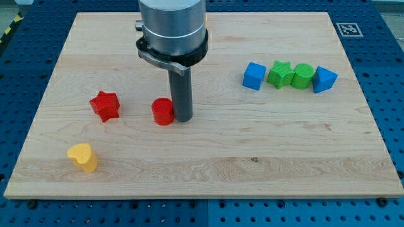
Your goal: Keep the red circle closer to the right side of the red star
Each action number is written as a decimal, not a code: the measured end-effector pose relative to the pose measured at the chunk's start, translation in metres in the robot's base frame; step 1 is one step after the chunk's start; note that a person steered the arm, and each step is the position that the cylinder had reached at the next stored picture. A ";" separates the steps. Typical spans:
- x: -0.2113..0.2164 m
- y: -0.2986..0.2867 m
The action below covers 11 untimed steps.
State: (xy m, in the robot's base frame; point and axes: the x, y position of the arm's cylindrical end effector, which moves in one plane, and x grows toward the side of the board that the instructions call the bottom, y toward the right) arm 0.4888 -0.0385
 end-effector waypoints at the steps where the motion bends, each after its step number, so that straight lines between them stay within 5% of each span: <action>1: 0.000 0.000; 7: -0.034 -0.045; 8: -0.013 0.019; 9: 0.035 0.024; 11: 0.007 -0.026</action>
State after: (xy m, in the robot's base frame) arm 0.4960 -0.0643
